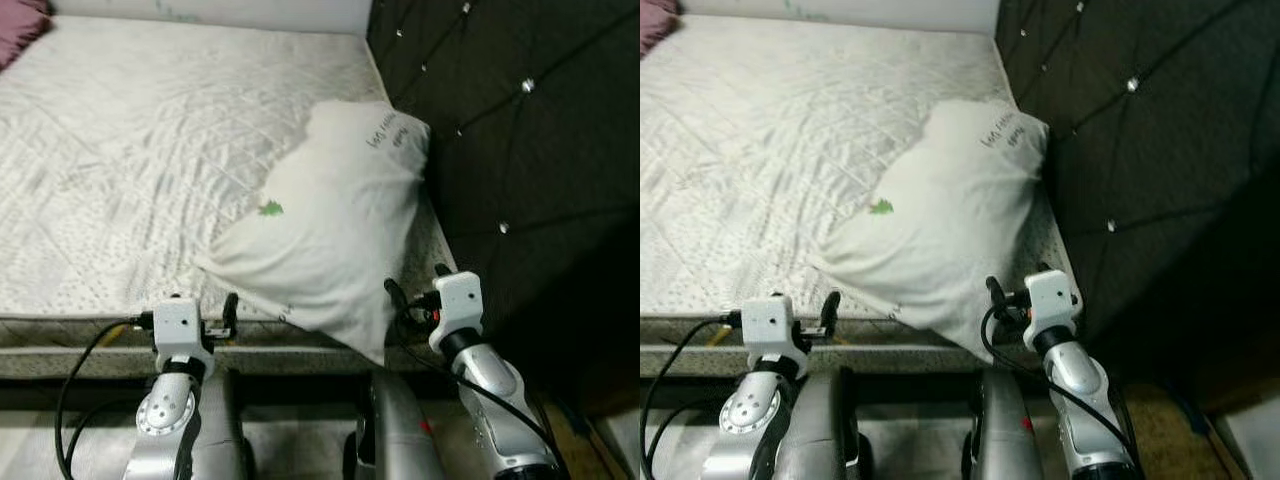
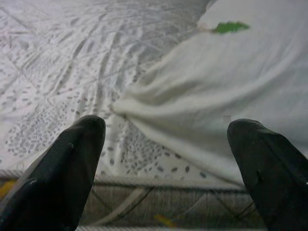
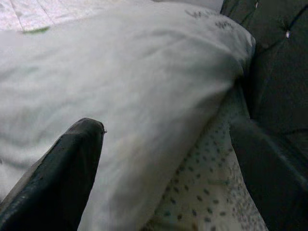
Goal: Clean up the room
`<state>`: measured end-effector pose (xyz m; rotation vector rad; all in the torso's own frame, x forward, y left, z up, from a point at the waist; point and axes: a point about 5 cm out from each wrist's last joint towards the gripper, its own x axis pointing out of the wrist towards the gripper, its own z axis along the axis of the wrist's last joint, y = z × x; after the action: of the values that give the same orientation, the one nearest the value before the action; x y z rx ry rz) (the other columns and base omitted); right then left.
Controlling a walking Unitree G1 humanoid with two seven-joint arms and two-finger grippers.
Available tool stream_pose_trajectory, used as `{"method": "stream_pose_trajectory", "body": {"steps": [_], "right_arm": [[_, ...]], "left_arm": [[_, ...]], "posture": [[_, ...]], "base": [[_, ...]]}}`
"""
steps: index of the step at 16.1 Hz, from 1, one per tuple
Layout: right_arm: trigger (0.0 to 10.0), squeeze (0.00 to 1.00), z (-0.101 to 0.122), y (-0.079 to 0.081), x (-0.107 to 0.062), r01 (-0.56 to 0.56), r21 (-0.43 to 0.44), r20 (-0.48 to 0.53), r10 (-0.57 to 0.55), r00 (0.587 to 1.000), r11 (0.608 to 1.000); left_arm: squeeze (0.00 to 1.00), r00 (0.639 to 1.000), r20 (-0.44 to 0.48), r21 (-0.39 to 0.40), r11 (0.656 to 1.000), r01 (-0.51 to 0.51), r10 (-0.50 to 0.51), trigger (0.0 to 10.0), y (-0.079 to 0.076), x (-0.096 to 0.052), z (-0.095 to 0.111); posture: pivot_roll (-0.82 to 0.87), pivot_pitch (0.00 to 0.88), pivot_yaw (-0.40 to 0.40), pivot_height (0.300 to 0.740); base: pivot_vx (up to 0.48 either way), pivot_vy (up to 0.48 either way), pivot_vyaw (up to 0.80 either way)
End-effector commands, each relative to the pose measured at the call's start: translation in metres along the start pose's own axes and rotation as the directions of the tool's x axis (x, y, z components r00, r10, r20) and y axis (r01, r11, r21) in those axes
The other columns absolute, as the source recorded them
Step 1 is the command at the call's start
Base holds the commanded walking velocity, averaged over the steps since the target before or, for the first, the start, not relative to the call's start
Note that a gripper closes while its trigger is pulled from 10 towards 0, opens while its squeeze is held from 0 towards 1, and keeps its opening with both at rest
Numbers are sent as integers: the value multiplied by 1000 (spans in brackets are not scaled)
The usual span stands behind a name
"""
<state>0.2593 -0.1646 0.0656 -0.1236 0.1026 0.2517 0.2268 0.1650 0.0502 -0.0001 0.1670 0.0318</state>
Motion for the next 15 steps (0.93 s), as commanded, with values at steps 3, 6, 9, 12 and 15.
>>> {"method": "stream_pose_trajectory", "body": {"steps": [3,6,9,12,15], "right_arm": [[10000,0,-1,3,4,-44,-16,-32,43,999,999],[10000,0,-1,10,9,-86,-3,-59,86,995,996],[10000,0,-2,18,16,-103,0,-76,103,992,995],[10000,0,17,15,39,-22,28,-7,23,1000,999],[10000,0,27,9,53,28,14,23,-28,999,1000]], "left_arm": [[0,1000,8,7,1000,-16,15,10000,2,-5,7],[0,999,11,-17,999,-46,46,10000,5,-21,19],[0,999,-7,-23,999,-31,31,10000,1,-32,22],[0,999,-39,3,999,-38,38,10000,9,-40,23],[0,997,-57,22,998,-53,54,10000,16,-43,24]], "posture": [[13,127,-67,566],[45,186,-76,566],[59,209,-68,566],[102,224,-60,566],[135,228,-61,566]], "base": [[0,0,0],[0,0,0],[0,0,0],[0,0,0],[0,0,0]]}}
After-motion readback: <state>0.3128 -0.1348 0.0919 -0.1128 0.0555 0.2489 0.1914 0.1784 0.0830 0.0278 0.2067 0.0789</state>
